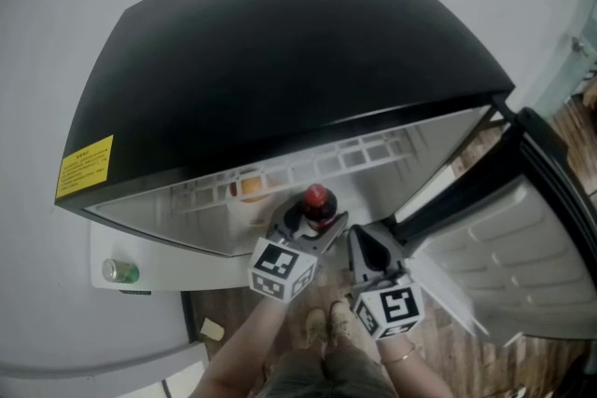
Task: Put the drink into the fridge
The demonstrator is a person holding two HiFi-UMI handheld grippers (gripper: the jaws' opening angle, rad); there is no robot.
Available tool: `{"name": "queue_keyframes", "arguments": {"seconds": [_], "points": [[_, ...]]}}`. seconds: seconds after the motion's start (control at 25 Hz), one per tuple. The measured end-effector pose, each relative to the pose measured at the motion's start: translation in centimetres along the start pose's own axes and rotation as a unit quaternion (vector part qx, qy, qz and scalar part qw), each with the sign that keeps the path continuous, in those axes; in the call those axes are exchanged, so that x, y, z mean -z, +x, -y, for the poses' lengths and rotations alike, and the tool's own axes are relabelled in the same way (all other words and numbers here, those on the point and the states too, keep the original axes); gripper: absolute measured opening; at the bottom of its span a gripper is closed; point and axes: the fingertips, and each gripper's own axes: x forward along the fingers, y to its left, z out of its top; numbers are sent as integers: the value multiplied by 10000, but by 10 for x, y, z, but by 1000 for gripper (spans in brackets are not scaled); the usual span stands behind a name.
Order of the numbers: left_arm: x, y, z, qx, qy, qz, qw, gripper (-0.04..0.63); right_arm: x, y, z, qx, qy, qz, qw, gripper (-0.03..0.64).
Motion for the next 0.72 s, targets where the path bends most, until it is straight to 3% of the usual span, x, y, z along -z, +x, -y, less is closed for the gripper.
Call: {"name": "queue_keyframes", "arguments": {"seconds": [0.4,0.72], "points": [[5,37,-17,57,-24,-22,10000,311,18,10,11,114,53,-128,9998,9],[9,57,-27,30,230,-105,9997,311,20,16,13,139,16,-138,9998,9]]}}
